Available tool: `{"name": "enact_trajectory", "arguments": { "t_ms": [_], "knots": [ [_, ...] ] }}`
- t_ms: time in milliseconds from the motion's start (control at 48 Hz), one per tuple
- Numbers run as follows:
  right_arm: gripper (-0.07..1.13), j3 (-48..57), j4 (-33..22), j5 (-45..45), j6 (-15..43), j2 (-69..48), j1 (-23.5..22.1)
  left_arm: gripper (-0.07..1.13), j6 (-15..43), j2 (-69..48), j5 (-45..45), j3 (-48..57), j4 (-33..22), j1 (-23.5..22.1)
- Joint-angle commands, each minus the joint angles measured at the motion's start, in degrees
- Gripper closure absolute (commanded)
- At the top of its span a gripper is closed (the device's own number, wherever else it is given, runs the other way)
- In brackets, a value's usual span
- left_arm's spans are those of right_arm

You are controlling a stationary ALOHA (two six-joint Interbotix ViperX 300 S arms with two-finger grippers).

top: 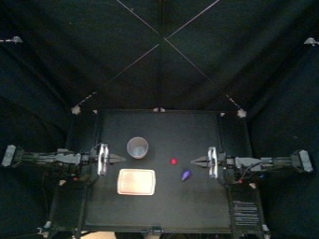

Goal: Pick the eggplant then place it in the grey bowl
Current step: Pick the eggplant

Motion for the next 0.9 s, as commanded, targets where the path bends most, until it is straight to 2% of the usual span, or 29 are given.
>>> {"name": "enact_trajectory", "arguments": {
  "t_ms": [21, 104, 229, 354, 438, 542, 792, 854, 896],
  "knots": [
    [1.02, -1.0, 0.4, -0.1, 0.4, 1.9, 0.0, 1.03, 0.3, -0.1, -0.4, -1.0, 0.8, 1.1],
    [1.04, -1.2, 1.2, 0.4, 1.6, 3.8, 0.3, 1.10, 0.3, -0.4, -0.4, -0.8, 0.8, 1.1],
    [1.03, -2.1, 2.2, 3.1, 3.3, 8.0, 0.8, 1.10, 0.3, -0.5, -0.4, -0.6, 0.8, 1.1],
    [1.01, -3.3, 0.8, 10.3, 3.3, 12.8, 4.0, 1.10, 0.3, -0.5, -0.2, -0.2, 1.1, 0.9],
    [0.94, -3.8, 0.1, 15.5, 3.5, 15.4, 5.2, 1.10, 0.3, -0.5, -0.1, -0.2, 1.2, 0.9],
    [0.76, -3.9, 0.4, 19.5, 3.7, 17.7, 5.4, 1.10, 0.3, -0.6, 0.1, -0.1, 1.7, 0.9],
    [0.14, -3.5, 3.5, 20.1, 3.7, 21.1, 5.3, 1.10, 0.3, -0.6, 0.1, 0.1, 1.9, 0.9],
    [0.03, -3.3, 3.4, 20.1, 3.7, 22.2, 5.2, 1.10, 0.3, -0.5, 0.1, 0.1, 1.9, 1.0],
    [0.00, -3.1, 3.4, 20.1, 3.7, 23.2, 5.1, 1.10, 0.3, -0.6, 0.1, 0.2, 1.9, 0.9]
  ]
}}
